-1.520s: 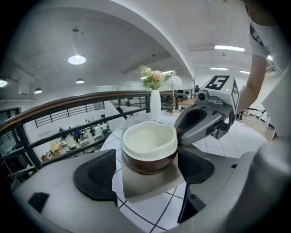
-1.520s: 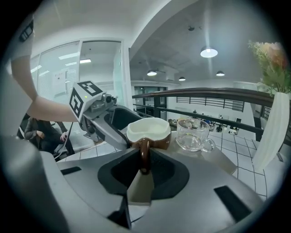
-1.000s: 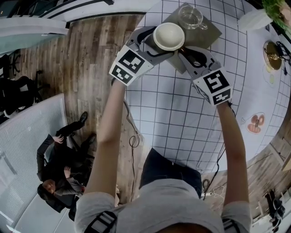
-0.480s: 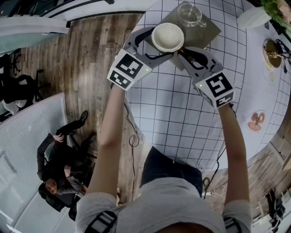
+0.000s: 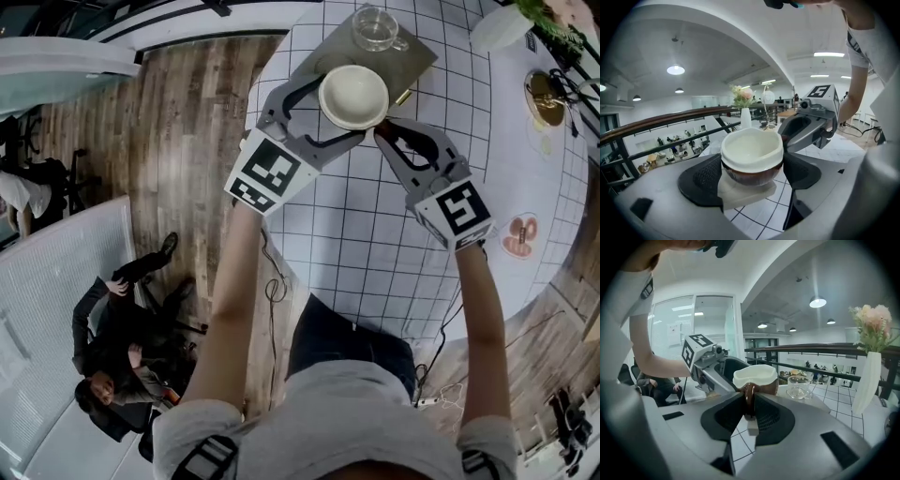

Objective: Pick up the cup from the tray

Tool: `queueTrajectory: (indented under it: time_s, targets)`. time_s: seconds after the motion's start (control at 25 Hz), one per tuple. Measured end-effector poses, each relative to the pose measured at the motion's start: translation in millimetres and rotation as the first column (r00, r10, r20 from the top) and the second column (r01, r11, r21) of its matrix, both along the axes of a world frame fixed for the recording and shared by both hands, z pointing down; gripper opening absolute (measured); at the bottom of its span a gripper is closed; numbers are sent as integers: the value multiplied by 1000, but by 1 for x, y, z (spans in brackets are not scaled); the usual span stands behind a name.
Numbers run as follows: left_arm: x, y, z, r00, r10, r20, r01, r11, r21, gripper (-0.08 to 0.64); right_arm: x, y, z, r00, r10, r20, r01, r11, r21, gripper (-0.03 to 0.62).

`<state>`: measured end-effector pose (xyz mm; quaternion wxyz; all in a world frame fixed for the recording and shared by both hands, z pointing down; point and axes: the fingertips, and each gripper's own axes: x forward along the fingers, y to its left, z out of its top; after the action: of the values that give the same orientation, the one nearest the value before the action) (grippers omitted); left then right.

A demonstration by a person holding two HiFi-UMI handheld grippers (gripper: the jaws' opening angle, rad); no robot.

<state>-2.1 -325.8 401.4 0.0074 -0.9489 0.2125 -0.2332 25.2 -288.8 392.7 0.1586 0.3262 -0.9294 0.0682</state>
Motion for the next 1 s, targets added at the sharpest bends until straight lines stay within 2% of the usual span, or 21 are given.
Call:
queueTrajectory:
  time_s: [0.08, 0.24, 0.4, 0.68, 0.88, 1.0]
  targets:
    - [7, 15, -1, 1000, 10, 2, -10, 1000, 2, 416, 5, 15, -3, 1000, -7, 10, 6, 1000, 14, 57]
    - [17, 42, 4, 1000, 19, 2, -19, 1000, -20, 415, 18, 42, 6, 999, 30, 16, -29, 998, -58, 57]
    - [20, 61, 12, 1000, 15, 9, -15, 999, -37, 416, 20, 61, 13, 1000, 19, 9, -19, 998, -62, 57]
    - [9, 92, 33, 999, -14, 32, 17, 997, -74, 416, 10, 91, 34, 1000, -1, 28, 4, 993, -114, 57]
    - [-1, 109, 61, 998, -31, 53, 37, 992, -123, 416, 1, 106, 59, 999, -46, 10, 46, 992, -115, 57]
    - [-7, 114, 76, 997, -38, 69, 48, 987, -151, 415, -4, 112, 74, 1000, -22, 22, 25, 986, -166, 57]
